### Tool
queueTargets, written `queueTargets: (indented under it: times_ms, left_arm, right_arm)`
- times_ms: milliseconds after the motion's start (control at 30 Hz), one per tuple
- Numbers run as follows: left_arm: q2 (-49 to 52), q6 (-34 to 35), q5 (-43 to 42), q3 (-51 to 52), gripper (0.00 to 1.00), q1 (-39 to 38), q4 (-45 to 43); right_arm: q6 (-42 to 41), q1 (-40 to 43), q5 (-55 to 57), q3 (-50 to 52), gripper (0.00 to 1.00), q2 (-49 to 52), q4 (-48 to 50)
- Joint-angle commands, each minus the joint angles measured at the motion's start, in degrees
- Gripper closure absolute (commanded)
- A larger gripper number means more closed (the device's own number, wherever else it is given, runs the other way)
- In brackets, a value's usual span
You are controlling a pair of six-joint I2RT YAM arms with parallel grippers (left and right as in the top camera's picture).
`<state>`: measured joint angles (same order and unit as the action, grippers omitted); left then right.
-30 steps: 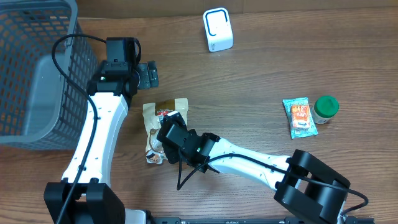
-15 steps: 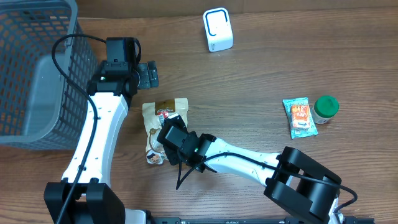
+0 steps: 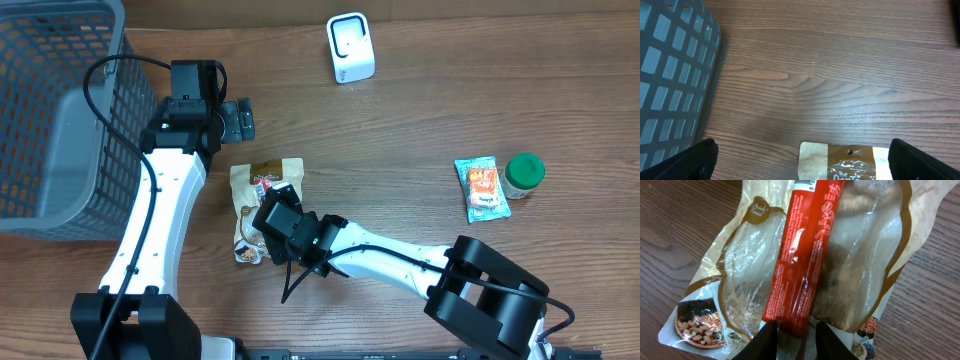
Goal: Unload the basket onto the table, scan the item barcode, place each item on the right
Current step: 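Lower the right gripper and grasp the red stick packet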
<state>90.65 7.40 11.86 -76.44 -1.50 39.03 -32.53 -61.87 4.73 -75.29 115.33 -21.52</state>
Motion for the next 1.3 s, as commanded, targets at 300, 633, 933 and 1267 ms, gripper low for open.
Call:
queueTargets:
  times_ms: [300,633,933,1267]
  left_arm:
    - [-0.02,0.35,0.57,-0.55,0.0,-0.02,-0.17]
    - [0.0,0.35,0.57,-0.55,0.0,-0.02,-0.17]
    - [0.0,0.35,0.57,-0.55,0.0,-0.02,-0.17]
    - [0.0,0.35,0.57,-0.55,0.0,-0.02,-0.17]
  right_arm:
    - [-0.68,0.94,0.35,0.2,0.96,1.09,0.68]
    - [5.79,2.64,0.37,0.17,0.96,-5.84,-1.44]
    - [14.64,3.45,0.37,0.17,0.96,-7.87,-7.17]
    - [14.64,6.95,0.79,0.22,0.97,-7.87,-11.28]
